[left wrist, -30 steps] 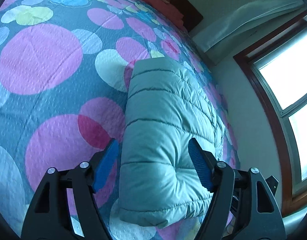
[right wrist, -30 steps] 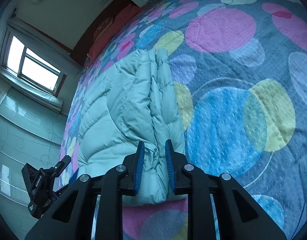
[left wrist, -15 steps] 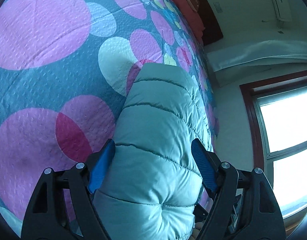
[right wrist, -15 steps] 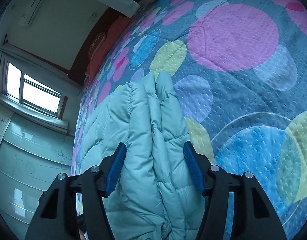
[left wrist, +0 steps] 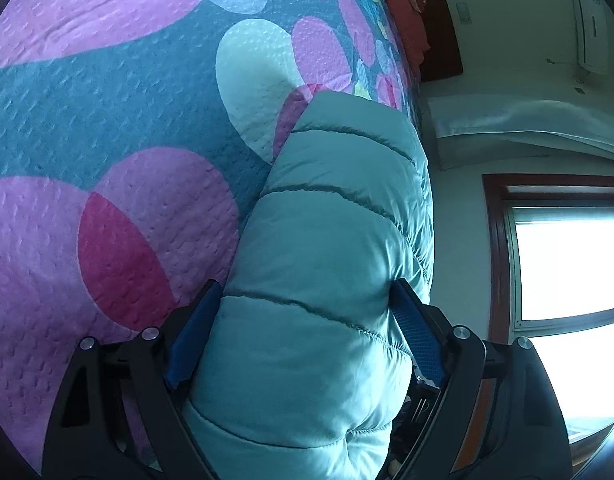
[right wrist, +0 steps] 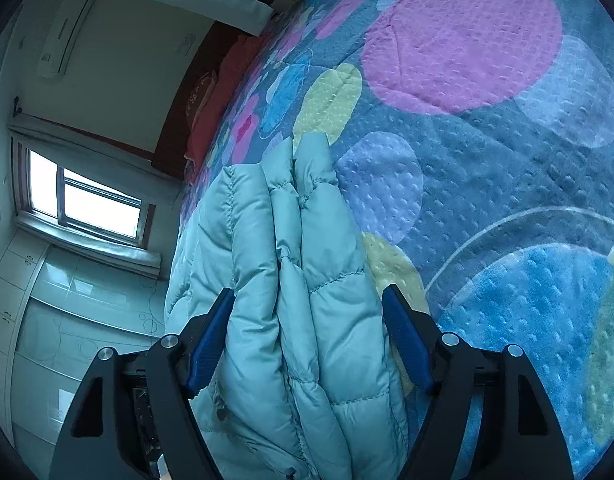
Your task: Fold large clothes
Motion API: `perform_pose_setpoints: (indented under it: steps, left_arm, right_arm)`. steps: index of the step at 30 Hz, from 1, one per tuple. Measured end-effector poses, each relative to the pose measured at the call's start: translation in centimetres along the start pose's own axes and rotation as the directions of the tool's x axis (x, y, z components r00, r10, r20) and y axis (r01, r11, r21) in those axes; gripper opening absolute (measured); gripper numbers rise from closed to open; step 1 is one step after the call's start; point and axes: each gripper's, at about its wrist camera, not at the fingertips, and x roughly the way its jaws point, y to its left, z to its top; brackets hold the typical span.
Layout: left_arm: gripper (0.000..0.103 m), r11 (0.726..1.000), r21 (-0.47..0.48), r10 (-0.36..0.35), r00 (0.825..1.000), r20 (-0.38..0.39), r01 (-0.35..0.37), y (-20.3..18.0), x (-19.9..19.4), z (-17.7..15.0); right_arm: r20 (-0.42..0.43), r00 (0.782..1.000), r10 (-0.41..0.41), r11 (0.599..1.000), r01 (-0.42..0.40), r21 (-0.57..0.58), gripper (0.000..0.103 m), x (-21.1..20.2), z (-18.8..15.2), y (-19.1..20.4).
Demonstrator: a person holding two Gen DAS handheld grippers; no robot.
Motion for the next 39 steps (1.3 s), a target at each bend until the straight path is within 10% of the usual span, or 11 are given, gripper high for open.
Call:
perform_pose_setpoints:
  steps: [9, 23, 39]
  left_arm:
    - [0.078, 0.997, 0.046, 0.055, 0.998, -0.022, -0.054, -0.8, 0.9, 0.0]
    - [0.043, 0.982, 0.164, 0.099, 0.995, -0.012, -0.095, -2.2, 1.2, -0.1]
    - [0.037, 0.969, 0.236, 0.047, 0.994, 0.094, -0.068, -4.1, -4.1, 3.9]
  right_arm:
    - [-0.051, 0.999, 0.021, 0.998, -0.024, -0.064, 0.072, 1.6, -0.4, 0.8]
    - [-0.057, 0.994, 0.089, 0.995, -0.092, -0.039, 0.033, 2.6, -2.0, 0.0]
    - [-0.065, 0.98, 0.19, 0.973, -0.197, -0.12, 0.024, 5.5, -3.2, 6.4]
